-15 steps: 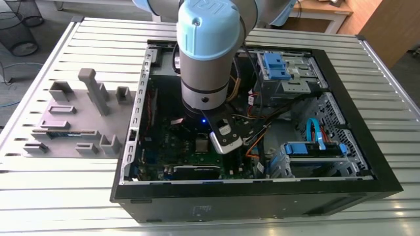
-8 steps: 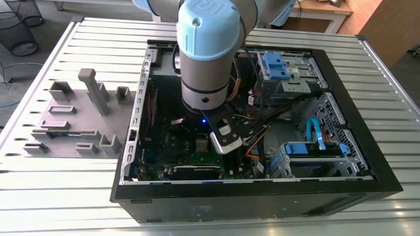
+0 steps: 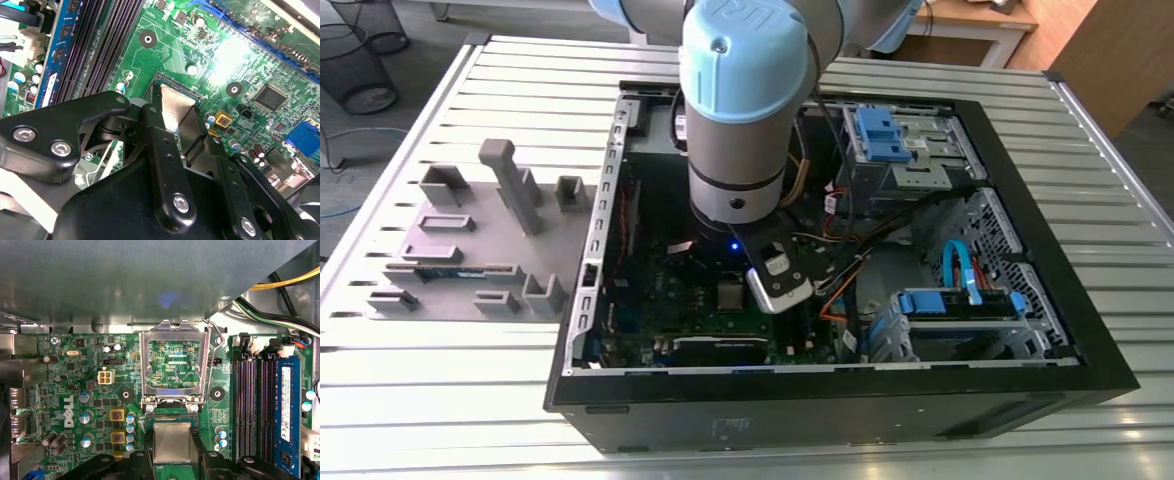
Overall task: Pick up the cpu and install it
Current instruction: 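Place the cpu into insertion slot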
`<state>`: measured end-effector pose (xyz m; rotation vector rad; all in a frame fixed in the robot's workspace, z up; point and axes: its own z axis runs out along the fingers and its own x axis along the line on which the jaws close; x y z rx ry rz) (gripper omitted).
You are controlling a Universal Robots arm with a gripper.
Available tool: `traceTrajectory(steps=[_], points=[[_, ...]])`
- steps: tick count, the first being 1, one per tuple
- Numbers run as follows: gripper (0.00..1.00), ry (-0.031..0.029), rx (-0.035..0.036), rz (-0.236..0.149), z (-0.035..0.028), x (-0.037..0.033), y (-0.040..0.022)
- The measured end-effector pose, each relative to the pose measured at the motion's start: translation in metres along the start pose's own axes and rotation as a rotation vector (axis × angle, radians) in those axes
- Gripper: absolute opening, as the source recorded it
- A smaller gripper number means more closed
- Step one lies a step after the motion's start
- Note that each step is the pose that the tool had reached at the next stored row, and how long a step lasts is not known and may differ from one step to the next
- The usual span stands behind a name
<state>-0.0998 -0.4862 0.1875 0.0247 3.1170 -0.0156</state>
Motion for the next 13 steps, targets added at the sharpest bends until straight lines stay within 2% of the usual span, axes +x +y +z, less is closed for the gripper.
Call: traceTrajectory(steps=[4,5,9,13], points=[[0.40,-0.0001,-0.0003,0.000,0.0004,0.0001,0.0000],[0.45,0.0000,-0.0003,0.000,0.0004,0.0001,0.0000],[0.45,-0.0001,-0.0002,0.000,0.0003,0.0001,0.0000],[0.45,-0.0010,-0.0021,0.000,-0.0031,-0.0002,0.0003]])
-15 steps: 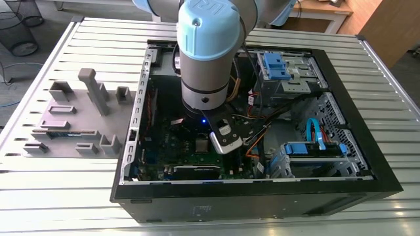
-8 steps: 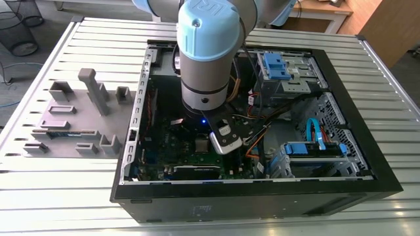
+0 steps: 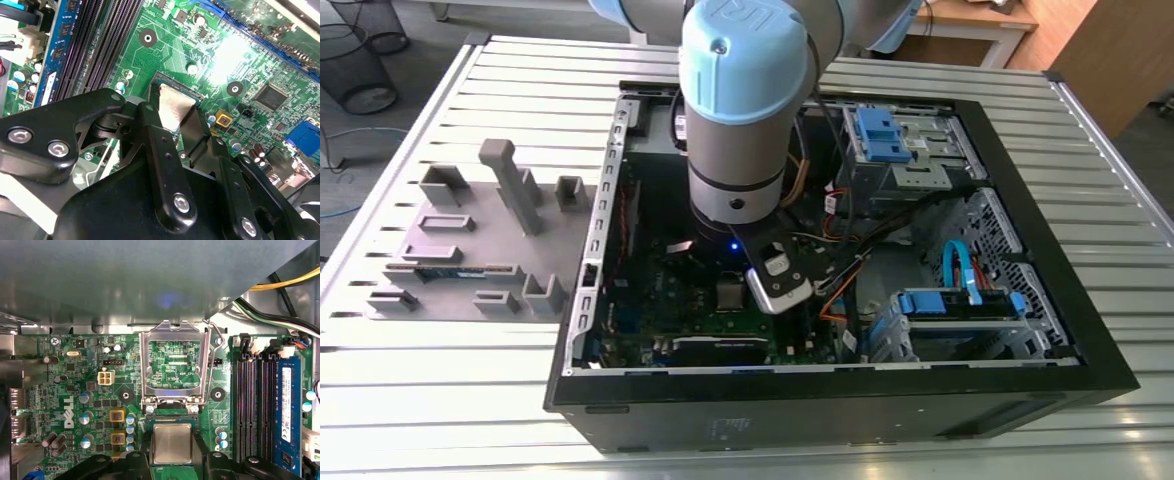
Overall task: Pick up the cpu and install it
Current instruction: 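Place the cpu into insertion slot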
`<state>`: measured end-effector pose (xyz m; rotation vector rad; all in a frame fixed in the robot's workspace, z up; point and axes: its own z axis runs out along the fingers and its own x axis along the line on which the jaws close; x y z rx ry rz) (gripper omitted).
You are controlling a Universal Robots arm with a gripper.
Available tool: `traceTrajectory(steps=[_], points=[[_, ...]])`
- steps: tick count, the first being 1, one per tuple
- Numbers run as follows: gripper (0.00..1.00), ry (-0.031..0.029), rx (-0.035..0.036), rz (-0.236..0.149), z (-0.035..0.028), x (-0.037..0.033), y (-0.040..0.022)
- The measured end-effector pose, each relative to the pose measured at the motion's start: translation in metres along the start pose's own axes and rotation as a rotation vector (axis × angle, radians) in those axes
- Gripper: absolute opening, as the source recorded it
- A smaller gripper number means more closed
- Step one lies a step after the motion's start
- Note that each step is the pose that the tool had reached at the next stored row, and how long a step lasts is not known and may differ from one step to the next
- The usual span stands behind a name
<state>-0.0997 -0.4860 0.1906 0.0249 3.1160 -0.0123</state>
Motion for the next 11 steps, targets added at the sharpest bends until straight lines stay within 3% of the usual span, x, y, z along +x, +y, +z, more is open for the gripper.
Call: traceTrajectory(steps=[5,11], points=[[0.45,0.0009,0.0018,0.000,-0.0046,0.0000,-0.0003],[0.45,0.0009,0.0018,0.000,-0.0043,0.0000,-0.0005]])
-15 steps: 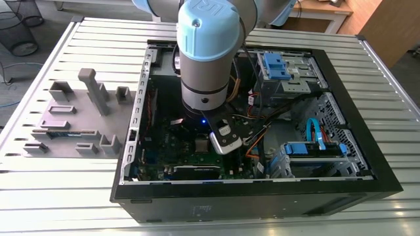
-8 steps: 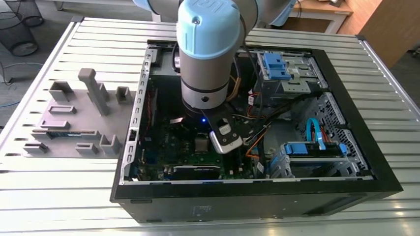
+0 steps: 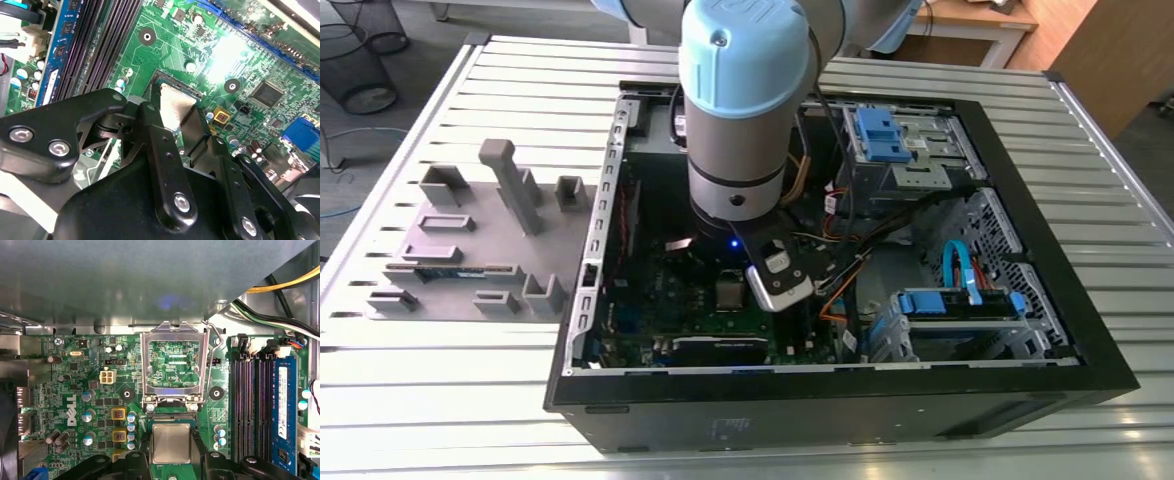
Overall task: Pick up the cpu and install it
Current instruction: 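Place the cpu into insertion slot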
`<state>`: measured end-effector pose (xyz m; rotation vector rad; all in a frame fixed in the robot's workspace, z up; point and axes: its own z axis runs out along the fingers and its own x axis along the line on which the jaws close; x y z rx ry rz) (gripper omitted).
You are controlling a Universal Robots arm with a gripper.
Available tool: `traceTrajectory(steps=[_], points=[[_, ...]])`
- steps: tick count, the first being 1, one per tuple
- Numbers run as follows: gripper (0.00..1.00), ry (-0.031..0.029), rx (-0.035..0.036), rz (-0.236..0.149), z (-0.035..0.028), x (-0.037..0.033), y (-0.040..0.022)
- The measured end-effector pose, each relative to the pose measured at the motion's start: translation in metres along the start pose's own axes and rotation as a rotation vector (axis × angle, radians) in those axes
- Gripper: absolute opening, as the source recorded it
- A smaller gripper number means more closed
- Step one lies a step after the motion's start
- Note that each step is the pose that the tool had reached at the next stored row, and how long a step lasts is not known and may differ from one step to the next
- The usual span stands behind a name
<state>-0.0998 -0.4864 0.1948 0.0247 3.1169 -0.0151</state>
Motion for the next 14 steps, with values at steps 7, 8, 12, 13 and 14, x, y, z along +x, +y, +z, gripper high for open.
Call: traceTrajectory(steps=[7,8,12,13,14], points=[[0.45,0.0003,0.0005,0.000,0.0032,0.0001,-0.0002],[0.45,0.0002,0.0004,0.000,0.0035,0.0001,-0.0002],[0.45,0.0000,0.0000,0.000,0.0042,0.0001,-0.0002],[0.45,0.0000,0.0000,0.000,0.0042,0.0001,-0.0002],[0.45,0.0001,0.0000,0.000,0.0041,0.0000,-0.0002]])
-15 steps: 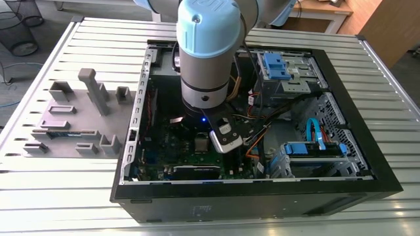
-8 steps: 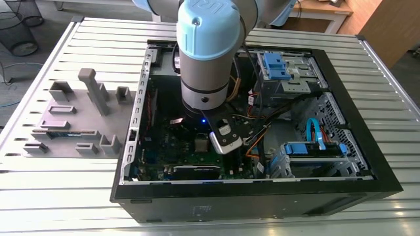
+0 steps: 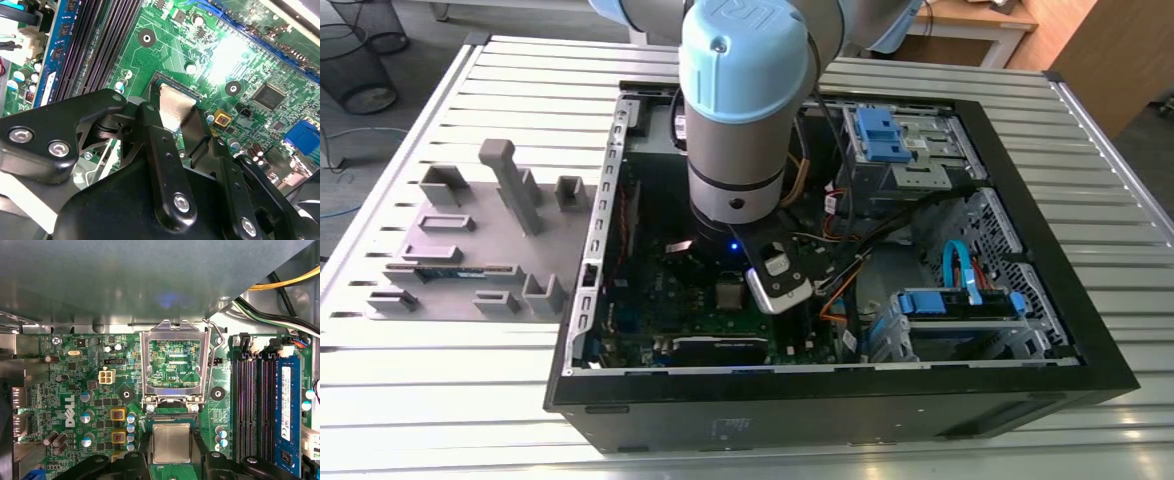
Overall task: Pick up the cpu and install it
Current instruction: 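Place the cpu into insertion slot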
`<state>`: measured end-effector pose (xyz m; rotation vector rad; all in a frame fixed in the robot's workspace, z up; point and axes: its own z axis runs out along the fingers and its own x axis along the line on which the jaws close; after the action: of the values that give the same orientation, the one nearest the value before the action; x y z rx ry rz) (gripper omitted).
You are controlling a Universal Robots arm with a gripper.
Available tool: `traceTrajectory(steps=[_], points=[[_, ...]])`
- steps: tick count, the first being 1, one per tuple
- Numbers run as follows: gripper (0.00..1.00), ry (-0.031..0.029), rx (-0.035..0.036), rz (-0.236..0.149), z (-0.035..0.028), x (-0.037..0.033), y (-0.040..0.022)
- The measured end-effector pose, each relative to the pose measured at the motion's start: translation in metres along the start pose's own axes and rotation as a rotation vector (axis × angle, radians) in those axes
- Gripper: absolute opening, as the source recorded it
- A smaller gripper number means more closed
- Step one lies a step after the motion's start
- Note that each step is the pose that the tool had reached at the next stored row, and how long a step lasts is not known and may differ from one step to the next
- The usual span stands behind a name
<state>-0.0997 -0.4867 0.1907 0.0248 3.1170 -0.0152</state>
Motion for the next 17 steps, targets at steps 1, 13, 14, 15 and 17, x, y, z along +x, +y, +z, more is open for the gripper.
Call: traceTrajectory(steps=[1,13,14,15,17], points=[[0.45,0.0000,0.0000,0.000,0.0000,-0.0001,0.0000],[0.45,0.0005,-0.0002,0.000,0.0000,-0.0018,0.0001],[0.45,0.0006,-0.0001,0.000,0.0000,-0.0018,0.0001],[0.45,0.0006,-0.0002,0.000,0.0000,-0.0018,0.0001],[0.45,0.0005,-0.0002,0.000,0.0000,-0.0019,0.0001]])
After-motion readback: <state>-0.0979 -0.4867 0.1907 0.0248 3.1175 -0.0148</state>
